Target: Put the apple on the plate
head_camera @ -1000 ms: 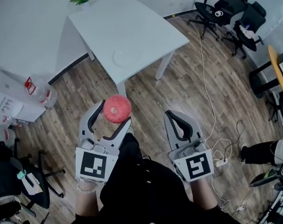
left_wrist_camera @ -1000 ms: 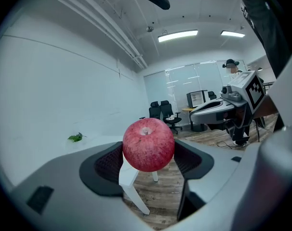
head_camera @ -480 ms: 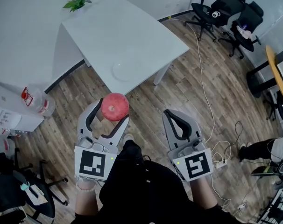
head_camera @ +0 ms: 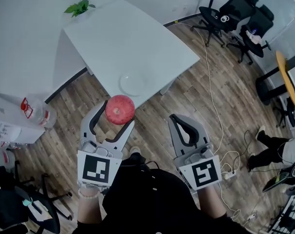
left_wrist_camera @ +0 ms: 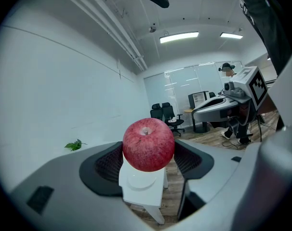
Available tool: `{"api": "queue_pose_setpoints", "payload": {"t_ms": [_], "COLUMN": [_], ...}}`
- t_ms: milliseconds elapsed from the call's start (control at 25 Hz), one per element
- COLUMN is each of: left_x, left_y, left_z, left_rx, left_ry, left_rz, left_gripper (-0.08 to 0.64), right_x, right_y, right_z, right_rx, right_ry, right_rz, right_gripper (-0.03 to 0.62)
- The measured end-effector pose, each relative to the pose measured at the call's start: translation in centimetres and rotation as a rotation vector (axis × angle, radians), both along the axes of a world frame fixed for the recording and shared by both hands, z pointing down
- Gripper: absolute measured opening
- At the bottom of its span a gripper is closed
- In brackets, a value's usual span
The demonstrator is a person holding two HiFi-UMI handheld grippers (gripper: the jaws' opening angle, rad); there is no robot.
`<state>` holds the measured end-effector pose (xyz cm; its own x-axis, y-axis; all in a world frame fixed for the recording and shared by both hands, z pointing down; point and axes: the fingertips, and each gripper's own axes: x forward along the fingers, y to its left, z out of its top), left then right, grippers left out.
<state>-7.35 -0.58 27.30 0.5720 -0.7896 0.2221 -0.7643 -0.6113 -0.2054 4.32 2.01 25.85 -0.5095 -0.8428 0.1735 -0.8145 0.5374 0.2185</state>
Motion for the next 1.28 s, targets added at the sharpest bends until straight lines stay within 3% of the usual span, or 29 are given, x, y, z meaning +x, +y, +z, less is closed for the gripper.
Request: {"api": "queue_pose_setpoints", "payload": {"t_ms": [600,1280], "left_x": [-1.8,-3.1], "left_y": [-5.1,-6.4], "left_z": [0.7,2.1], "left_rx": [0.012,-0.003], "left_ry": [-0.003,0.006], "left_rz": [0.012,0.025], "left_gripper": [0.341,0.341], "right_x": [-1.8,-3.7], "right_y": [-5.0,-6.4], "right_z": [0.7,1.8], "right_rx": [0.009,-0.017], "right_ry": [0.005,0.017], "right_rz": [0.016,0.014], "right_gripper": [0.043,0.043]}}
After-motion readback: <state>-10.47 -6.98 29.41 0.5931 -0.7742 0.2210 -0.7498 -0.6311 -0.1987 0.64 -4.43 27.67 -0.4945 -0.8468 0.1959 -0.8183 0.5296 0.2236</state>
